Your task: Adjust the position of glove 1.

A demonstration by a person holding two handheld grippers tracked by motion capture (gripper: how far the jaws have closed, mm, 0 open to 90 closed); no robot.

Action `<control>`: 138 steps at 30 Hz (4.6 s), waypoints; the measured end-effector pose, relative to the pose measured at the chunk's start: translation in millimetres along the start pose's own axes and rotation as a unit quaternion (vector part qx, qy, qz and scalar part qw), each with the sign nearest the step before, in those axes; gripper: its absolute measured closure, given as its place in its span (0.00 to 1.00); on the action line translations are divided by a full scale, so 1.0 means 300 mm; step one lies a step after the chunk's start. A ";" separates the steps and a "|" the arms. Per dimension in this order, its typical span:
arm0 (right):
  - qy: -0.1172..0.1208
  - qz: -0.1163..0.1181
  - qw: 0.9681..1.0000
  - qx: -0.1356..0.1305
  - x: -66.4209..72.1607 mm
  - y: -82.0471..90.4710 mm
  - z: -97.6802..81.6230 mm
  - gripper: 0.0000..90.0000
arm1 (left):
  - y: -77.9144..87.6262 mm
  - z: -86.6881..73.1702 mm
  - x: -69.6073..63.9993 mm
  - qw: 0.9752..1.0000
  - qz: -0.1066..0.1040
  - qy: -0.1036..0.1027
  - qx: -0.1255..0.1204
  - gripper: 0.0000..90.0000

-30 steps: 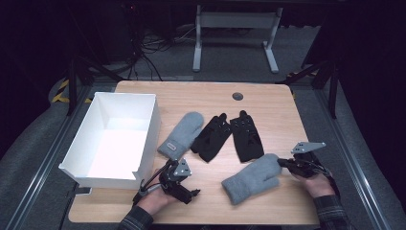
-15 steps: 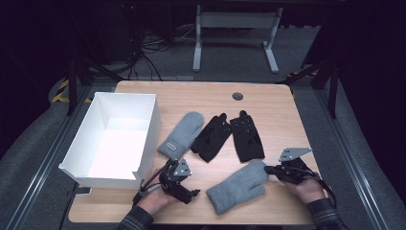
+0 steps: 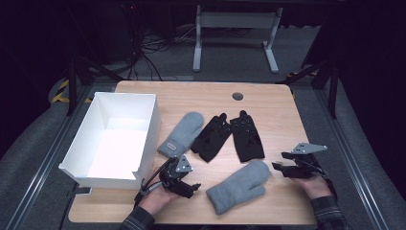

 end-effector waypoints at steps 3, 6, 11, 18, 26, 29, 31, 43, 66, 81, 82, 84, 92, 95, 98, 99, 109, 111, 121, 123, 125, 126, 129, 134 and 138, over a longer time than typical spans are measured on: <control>-0.012 -0.008 1.000 -0.001 -0.029 -0.012 -0.010 0.35 | 0.004 0.020 0.020 1.000 0.006 0.014 0.003 0.17; -0.012 -0.012 1.000 0.003 -0.038 -0.021 -0.018 0.33 | 0.007 0.035 0.030 1.000 0.011 0.017 0.002 0.17; -0.025 -0.015 1.000 0.001 -0.059 -0.031 -0.024 0.31 | 0.017 0.061 0.070 0.999 0.023 0.038 -0.002 0.21; -0.025 -0.017 1.000 -0.001 -0.063 -0.043 -0.030 0.29 | 0.022 0.104 0.122 0.997 0.040 0.060 -0.011 0.24; -0.019 -0.020 0.999 -0.019 -0.067 -0.050 -0.031 0.25 | 0.011 0.124 0.175 0.996 0.051 0.078 -0.008 0.25; -0.018 -0.019 0.999 -0.020 -0.066 -0.051 -0.032 0.24 | 0.010 0.131 0.202 0.994 0.060 0.087 -0.008 0.26; -0.018 -0.020 0.999 -0.019 -0.067 -0.051 -0.032 0.24 | 0.005 0.136 0.224 0.994 0.069 0.089 -0.005 0.27; -0.019 -0.020 0.999 -0.018 -0.067 -0.052 -0.032 0.23 | -0.028 0.144 0.361 0.984 0.120 0.128 0.003 0.30; -0.017 -0.019 1.000 -0.018 -0.066 -0.053 -0.032 0.22 | -0.112 0.067 0.468 0.975 0.140 0.171 0.032 0.64; -0.017 -0.019 1.000 -0.018 -0.066 -0.053 -0.032 0.22 | -0.072 0.106 0.461 0.974 0.130 0.181 0.041 0.93; -0.017 -0.019 1.000 -0.018 -0.066 -0.053 -0.032 0.22 | -0.068 0.113 0.461 0.974 0.129 0.181 0.039 0.93; -0.017 -0.019 1.000 -0.018 -0.066 -0.053 -0.032 0.22 | -0.060 0.127 0.460 0.974 0.129 0.182 0.034 0.93; -0.017 -0.018 1.000 -0.018 -0.065 -0.053 -0.032 0.21 | -0.014 0.195 0.429 0.980 0.106 0.169 0.012 0.93; -0.017 -0.018 1.000 -0.018 -0.065 -0.053 -0.032 0.21 | 0.002 0.220 0.411 0.982 0.091 0.163 0.001 0.93; -0.017 -0.018 1.000 -0.018 -0.065 -0.053 -0.032 0.21 | 0.016 0.239 0.392 0.985 0.077 0.153 -0.007 0.93; -0.017 -0.018 1.000 -0.018 -0.066 -0.053 -0.032 0.21 | 0.021 0.243 0.385 0.986 0.073 0.151 -0.009 0.93; -0.017 -0.018 1.000 -0.018 -0.065 -0.053 -0.032 0.21 | 0.074 0.298 0.311 0.992 0.029 0.119 -0.027 0.93; -0.017 -0.018 1.000 -0.018 -0.065 -0.053 -0.032 0.21 | 0.082 0.309 0.292 0.993 0.021 0.111 -0.028 0.93; -0.017 -0.018 1.000 -0.018 -0.065 -0.053 -0.032 0.21 | 0.084 0.353 0.167 0.997 -0.020 0.073 -0.024 0.93; -0.017 -0.018 1.000 -0.017 -0.065 -0.053 -0.032 0.21 | 0.081 0.364 0.141 0.997 -0.027 0.067 -0.024 0.93; -0.017 -0.018 1.000 -0.018 -0.065 -0.053 -0.032 0.21 | 0.079 0.368 0.128 0.997 -0.030 0.063 -0.022 0.93; -0.017 -0.018 1.000 -0.018 -0.065 -0.053 -0.032 0.21 | 0.077 0.373 0.115 0.998 -0.033 0.059 -0.019 0.93; -0.017 -0.018 1.000 -0.018 -0.065 -0.053 -0.032 0.21 | 0.067 0.392 0.067 0.998 -0.044 0.046 -0.016 0.93; -0.017 -0.018 1.000 -0.018 -0.066 -0.053 -0.032 0.21 | 0.050 0.422 -0.009 0.998 -0.063 0.019 -0.011 0.93; -0.017 -0.018 1.000 -0.017 -0.065 -0.053 -0.032 0.21 | 0.040 0.436 -0.059 0.997 -0.075 0.003 -0.007 0.93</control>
Point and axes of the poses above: each handheld gripper's, and its own axes: y roughly backward along the jaws, z roughly out of its top, x roughly to its left, the point moved 10 cm from there along -y, roughly forward along the jaws, and after that the axes turned 11 degrees about -y, right-handed, at the moved point
